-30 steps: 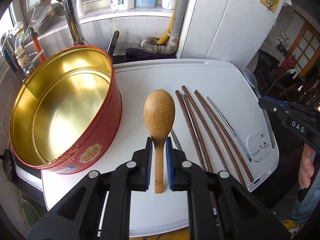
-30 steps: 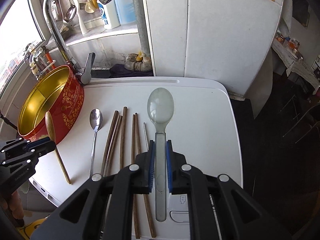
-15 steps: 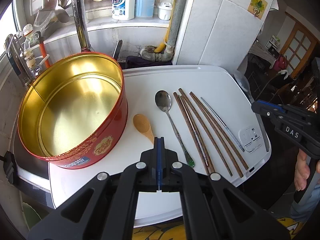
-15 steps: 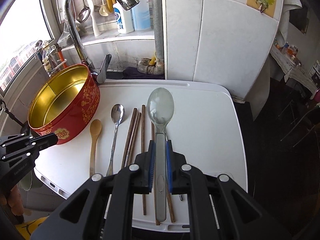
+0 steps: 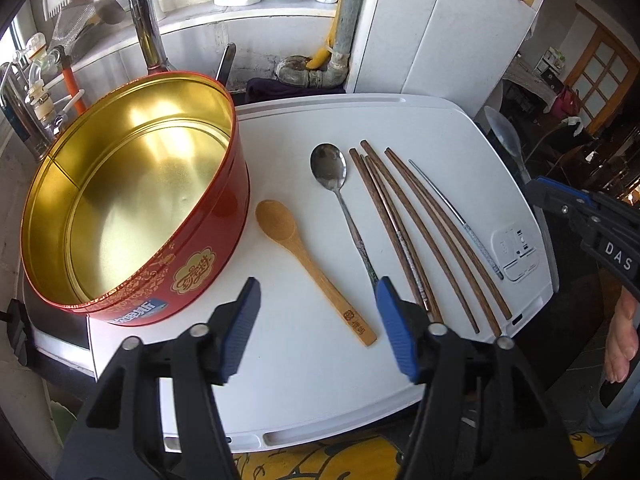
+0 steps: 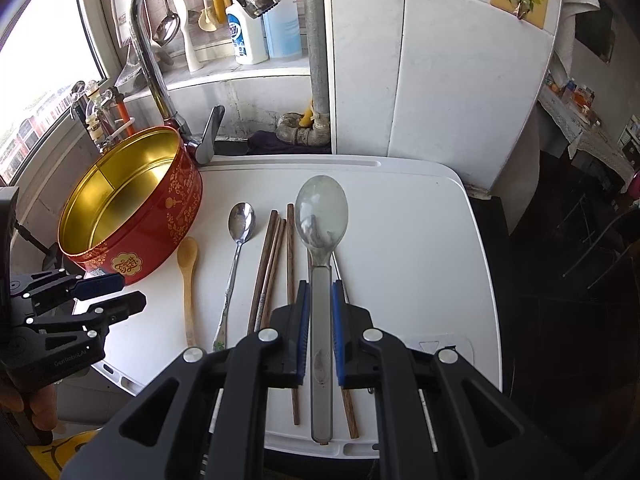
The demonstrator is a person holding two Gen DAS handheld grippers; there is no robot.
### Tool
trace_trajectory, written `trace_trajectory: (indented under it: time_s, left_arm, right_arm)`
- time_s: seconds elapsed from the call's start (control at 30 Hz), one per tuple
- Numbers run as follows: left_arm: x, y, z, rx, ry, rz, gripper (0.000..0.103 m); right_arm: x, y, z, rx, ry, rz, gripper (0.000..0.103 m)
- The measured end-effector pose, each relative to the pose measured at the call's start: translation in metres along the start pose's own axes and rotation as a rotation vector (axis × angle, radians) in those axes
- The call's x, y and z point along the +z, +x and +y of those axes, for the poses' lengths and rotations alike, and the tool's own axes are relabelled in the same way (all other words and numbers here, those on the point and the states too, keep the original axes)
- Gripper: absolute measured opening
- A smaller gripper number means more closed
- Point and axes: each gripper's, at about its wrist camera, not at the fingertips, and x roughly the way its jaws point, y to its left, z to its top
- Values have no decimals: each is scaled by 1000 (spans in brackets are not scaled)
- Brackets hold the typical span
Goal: Organize utensils
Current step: 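Carry both spoons over the red tin with both tools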
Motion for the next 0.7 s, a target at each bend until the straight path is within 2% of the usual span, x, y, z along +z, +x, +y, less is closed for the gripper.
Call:
trace_trajectory:
  time_s: [0.13,0.3,0.43,0.47,0.53,0.57,0.63,0.7]
  left_arm:
    - [5,20,-2,11,-19,34,75]
    - [8,62,6,72,-92,135,75]
    - [6,82,8,108,-117,174,75]
    - [5,85,6,107,-116,180,69]
    - [6,83,0,139,-85,145,34]
    - [6,83,-1,118,-87,153,10]
    - [5,83,2,63,-126,167,10]
    - [5,82,6,64,-150,166,10]
  right_arm:
    - [-4,2,-10,9,14,5,12]
    - [-7,4,-27,13,36,7,12]
    - [-9,3,-40,11,47,4,12]
    - [-10,2,-42,10,49,4,12]
    - [-11,2,-46,8,51,3,12]
    - [-11,1,-47,8,51,1,12]
    - [-10,1,-49,10,52,-2,12]
    - [-9,0,-48,11,51,-5,12]
